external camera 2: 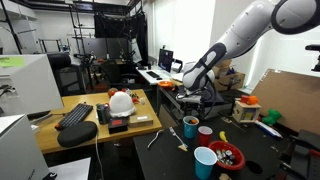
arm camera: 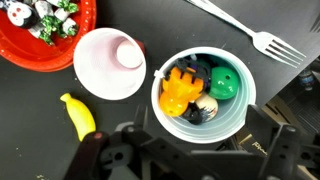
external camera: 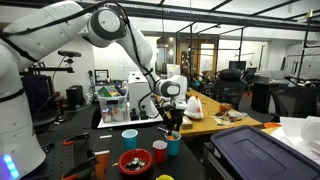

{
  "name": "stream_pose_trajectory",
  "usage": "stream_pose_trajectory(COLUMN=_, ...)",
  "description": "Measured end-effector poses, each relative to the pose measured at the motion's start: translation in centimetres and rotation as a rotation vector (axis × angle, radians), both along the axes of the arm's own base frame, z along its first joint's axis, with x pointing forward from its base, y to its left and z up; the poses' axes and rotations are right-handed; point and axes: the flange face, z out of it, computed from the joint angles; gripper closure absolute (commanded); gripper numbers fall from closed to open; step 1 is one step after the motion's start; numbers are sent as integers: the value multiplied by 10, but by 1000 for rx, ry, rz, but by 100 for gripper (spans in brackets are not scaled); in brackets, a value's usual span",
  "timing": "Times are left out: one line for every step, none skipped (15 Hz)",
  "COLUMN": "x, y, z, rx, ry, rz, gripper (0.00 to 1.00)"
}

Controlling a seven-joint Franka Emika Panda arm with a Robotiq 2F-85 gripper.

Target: Take the orange object out of the blue cup and place it inside the red bowl

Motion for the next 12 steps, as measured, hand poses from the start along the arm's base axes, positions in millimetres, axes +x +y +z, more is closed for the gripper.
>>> stream_pose_trajectory(x=0, y=-2, z=-3, rx=0, ry=6, rz=-15, gripper=13)
stream_pose_trajectory(x=1, y=-5, z=-7, rx=-1, ry=11, rz=-31, gripper=18)
stream_pose_trajectory(x=2, y=-8, z=-9, rx=-1, ry=12, rz=-42, gripper=19)
stream_pose_trajectory(x=4, y=-12, z=-12, rx=0, ry=13, rz=-55, gripper=17)
stream_pose_trajectory(x=5, y=-15, z=-13, rx=-1, ry=13, rz=-67, gripper=20)
stream_pose_trajectory(x=6, y=-17, z=-15, rx=0, ry=12, rz=-74, gripper=17)
stream_pose_trajectory(x=7, y=-19, z=-16, rx=1, ry=12, rz=-79, gripper=18)
stream_pose_trajectory(x=8, y=-21, z=-16, rx=2, ry=12, rz=-82, gripper=14)
stream_pose_trajectory(x=9, y=-22, z=-17, rx=4, ry=12, rz=-84, gripper=13)
stream_pose_trajectory(x=10, y=-23, z=-17, rx=6, ry=12, rz=-86, gripper=7)
stream_pose_trajectory(x=11, y=-23, z=-17, rx=8, ry=11, rz=-87, gripper=6)
stream_pose_trajectory(x=11, y=-23, z=-17, rx=9, ry=10, rz=-87, gripper=4)
